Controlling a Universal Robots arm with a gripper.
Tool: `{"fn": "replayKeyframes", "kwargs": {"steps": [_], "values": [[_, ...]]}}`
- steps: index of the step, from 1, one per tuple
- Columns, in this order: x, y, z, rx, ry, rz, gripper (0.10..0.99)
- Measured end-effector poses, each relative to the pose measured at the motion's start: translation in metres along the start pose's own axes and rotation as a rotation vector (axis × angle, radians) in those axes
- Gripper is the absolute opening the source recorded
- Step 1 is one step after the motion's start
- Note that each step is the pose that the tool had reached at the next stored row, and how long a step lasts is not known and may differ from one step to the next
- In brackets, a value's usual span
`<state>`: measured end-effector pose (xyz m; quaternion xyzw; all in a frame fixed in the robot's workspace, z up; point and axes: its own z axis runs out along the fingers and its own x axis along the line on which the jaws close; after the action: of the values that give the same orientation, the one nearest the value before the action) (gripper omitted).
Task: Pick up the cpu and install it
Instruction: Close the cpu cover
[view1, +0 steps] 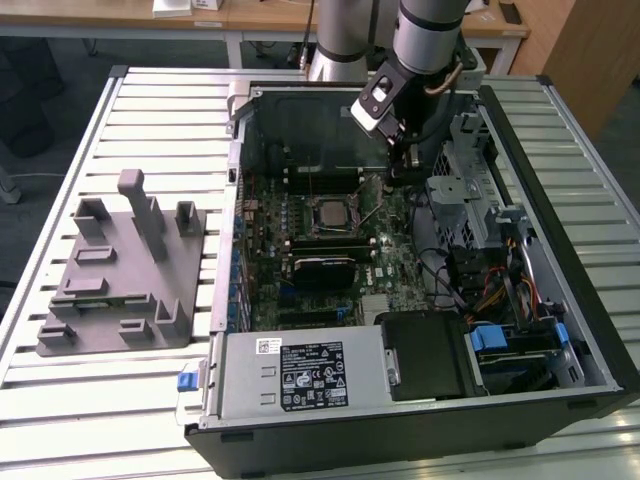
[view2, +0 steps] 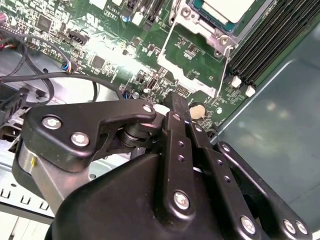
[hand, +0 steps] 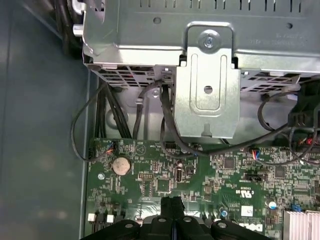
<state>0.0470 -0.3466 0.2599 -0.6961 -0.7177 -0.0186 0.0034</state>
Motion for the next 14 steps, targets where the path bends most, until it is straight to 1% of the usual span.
{"fn": "replayKeyframes", "kwargs": {"steps": [3, 11, 14], "values": [[0.0010, 0.0006, 0.0033, 0.001, -0.0001, 0.000, 0.106], [0.0030, 0.0009, 0.0155, 0.007, 0.0002, 0.000, 0.106], [0.0039, 0.0008, 0.0172, 0.008, 0.0000, 0.000, 0.106]]}}
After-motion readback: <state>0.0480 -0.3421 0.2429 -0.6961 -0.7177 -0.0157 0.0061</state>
